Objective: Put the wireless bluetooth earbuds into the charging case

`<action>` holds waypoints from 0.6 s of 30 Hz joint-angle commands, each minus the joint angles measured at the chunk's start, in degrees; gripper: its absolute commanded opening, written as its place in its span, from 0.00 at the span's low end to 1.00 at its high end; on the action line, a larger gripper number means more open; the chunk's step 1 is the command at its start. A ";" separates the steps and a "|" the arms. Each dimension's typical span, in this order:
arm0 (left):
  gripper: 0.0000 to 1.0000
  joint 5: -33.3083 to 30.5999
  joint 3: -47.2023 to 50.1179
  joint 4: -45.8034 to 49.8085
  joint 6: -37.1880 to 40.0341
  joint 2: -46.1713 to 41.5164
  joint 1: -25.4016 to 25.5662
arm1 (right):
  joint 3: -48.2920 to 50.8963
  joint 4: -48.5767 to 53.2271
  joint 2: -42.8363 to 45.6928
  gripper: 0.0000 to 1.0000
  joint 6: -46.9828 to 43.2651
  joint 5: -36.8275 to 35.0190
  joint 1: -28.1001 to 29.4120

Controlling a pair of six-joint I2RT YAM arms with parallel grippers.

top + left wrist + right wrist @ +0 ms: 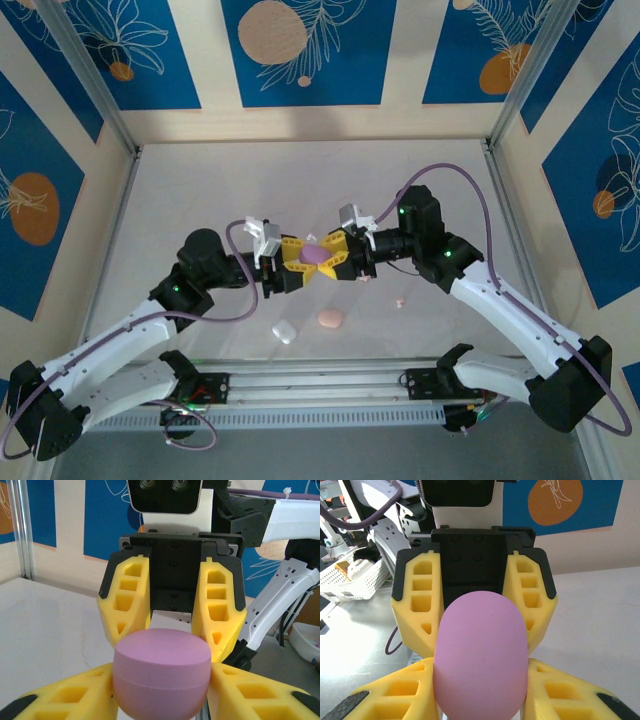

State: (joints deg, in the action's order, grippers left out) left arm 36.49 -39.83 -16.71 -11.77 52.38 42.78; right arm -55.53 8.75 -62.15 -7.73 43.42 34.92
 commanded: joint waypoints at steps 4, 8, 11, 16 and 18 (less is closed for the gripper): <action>0.35 3.85 -2.53 -1.07 -0.38 1.04 0.13 | -1.34 -0.48 -0.03 0.31 -0.68 0.08 0.42; 0.46 4.67 -2.57 -0.36 0.26 1.23 0.16 | -1.08 -1.46 0.10 0.31 0.25 0.28 0.42; 0.46 4.55 -2.62 -0.42 0.69 1.01 0.16 | -1.07 -1.28 0.10 0.31 0.08 0.18 0.42; 0.43 5.41 -2.97 0.10 1.04 1.00 0.17 | -1.01 -1.68 0.08 0.31 0.59 -0.09 0.43; 0.50 5.43 -2.99 0.34 1.35 0.91 0.17 | -0.99 -1.81 0.01 0.32 0.77 -0.01 0.42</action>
State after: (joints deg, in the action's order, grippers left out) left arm 38.48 -40.91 -16.10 -11.51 53.34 42.50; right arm -55.53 8.29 -62.06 -7.57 43.77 34.87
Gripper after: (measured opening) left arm 0.477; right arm 0.366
